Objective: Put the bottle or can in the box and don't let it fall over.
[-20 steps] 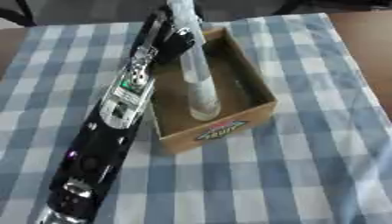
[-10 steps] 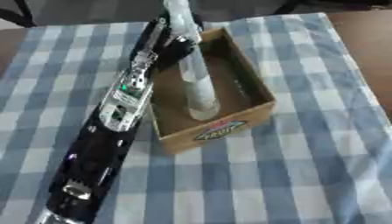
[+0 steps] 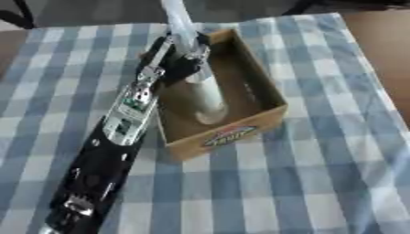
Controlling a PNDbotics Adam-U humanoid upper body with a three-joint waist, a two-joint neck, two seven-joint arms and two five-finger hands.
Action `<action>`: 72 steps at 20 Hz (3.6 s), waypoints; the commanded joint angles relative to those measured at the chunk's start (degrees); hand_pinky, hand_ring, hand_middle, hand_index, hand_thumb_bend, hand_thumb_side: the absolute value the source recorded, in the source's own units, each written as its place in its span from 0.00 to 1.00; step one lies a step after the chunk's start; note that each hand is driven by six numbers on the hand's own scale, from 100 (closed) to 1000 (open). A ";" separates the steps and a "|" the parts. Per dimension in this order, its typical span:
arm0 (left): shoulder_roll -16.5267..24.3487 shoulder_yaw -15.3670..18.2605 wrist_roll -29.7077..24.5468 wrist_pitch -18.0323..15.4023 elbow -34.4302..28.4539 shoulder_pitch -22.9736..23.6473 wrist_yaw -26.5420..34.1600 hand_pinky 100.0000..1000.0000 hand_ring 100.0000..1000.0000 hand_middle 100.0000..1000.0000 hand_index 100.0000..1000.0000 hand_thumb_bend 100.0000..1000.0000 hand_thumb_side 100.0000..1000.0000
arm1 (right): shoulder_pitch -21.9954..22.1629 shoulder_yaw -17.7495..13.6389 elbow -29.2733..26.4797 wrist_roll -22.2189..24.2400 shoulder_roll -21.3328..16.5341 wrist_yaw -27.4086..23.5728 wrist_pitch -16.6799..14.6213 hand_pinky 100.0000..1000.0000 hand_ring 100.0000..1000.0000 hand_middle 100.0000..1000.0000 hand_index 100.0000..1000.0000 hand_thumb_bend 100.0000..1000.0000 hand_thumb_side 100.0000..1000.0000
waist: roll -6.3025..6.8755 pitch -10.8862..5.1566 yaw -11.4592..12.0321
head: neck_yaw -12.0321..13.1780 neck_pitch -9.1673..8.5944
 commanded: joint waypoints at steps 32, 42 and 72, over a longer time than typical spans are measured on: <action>6.61 -0.35 -4.65 3.97 -7.81 2.11 -6.07 1.00 1.00 0.80 0.81 0.00 0.66 | 0.70 -0.93 -1.08 -0.59 -2.40 0.40 0.09 0.71 0.66 0.84 0.72 0.21 0.12 | 0.87 -1.95 1.30 | -1.99 0.60; 8.27 0.11 -5.03 5.06 -9.87 3.15 -7.00 1.00 1.00 0.79 0.78 0.00 0.61 | 1.03 -1.04 -1.08 -0.71 -2.62 0.48 0.02 0.71 0.66 0.84 0.72 0.21 0.12 | 1.09 -2.12 1.67 | -2.31 0.71; 11.95 -0.04 -8.92 4.89 -14.04 7.02 -5.64 1.00 1.00 0.82 0.86 0.00 0.45 | 1.25 -1.15 -1.08 -0.67 -2.85 0.76 -0.12 0.71 0.66 0.84 0.72 0.19 0.13 | 1.40 -1.93 1.75 | -3.13 0.49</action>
